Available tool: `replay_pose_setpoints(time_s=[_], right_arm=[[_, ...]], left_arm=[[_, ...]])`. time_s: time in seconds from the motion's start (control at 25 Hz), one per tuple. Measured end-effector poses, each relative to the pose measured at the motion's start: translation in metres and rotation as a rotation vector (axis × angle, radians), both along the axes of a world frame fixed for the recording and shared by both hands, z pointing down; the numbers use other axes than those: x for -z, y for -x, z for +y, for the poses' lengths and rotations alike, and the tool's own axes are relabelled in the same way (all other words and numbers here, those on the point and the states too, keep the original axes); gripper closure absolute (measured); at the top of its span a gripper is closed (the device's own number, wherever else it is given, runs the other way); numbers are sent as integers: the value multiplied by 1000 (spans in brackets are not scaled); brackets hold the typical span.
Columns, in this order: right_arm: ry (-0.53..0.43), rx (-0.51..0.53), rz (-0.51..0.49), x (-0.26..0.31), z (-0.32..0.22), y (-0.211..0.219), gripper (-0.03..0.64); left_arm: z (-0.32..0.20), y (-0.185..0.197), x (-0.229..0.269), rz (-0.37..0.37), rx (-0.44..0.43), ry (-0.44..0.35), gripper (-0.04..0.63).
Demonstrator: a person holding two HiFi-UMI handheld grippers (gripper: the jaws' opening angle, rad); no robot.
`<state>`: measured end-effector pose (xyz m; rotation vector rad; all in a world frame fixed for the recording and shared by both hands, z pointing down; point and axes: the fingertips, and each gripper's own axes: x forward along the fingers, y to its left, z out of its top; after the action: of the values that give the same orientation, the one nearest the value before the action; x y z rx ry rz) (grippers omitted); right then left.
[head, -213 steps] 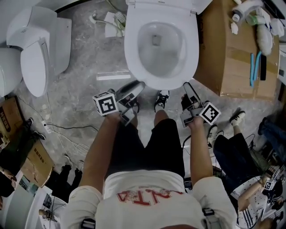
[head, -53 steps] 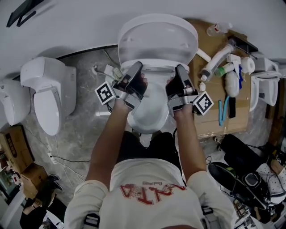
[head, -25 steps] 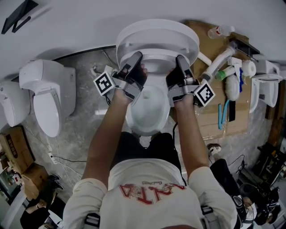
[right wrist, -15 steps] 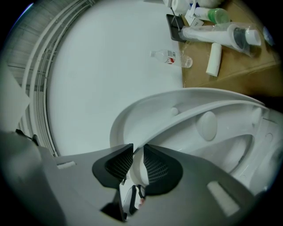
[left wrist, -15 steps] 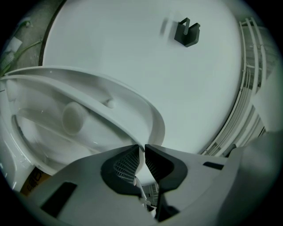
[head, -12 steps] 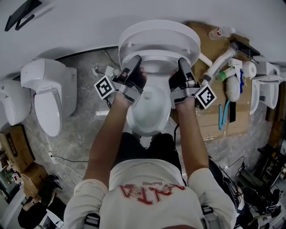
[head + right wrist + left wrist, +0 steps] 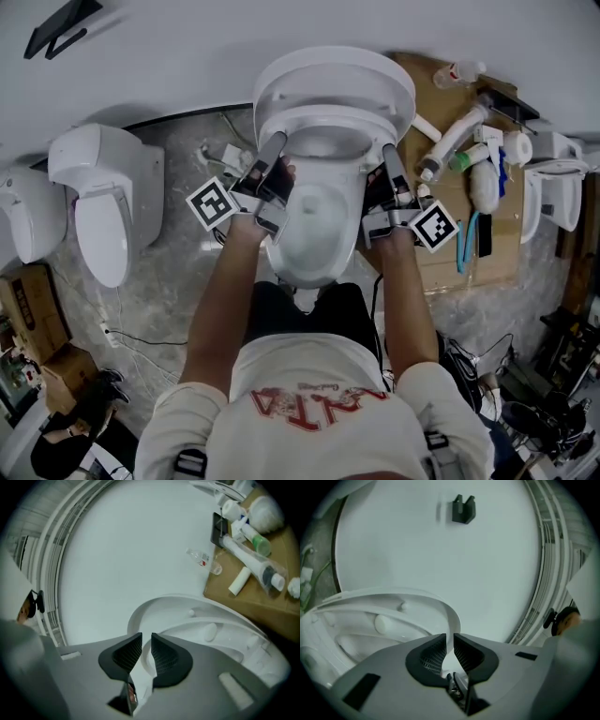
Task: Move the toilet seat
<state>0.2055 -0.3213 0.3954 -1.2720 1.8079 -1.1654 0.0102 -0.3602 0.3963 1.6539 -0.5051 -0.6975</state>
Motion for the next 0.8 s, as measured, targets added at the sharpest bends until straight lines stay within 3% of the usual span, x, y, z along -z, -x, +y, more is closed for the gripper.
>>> replay_pose_setpoints(time_s=[0.16,0.36,0.56,0.8], right_arm=[[-42,44,156,27,15,12,575],[-66,66,290,57,38,19,599],[-82,103,454,81,65,26,614],[-120,115,622,111,91,28,615]], left_arm=[[15,6,17,-168,10,-53,554],[40,19,55,-446,17,-254,554],[82,29,83,-655,-3,-373,554],[105,52,121,-861,101,-560,555]])
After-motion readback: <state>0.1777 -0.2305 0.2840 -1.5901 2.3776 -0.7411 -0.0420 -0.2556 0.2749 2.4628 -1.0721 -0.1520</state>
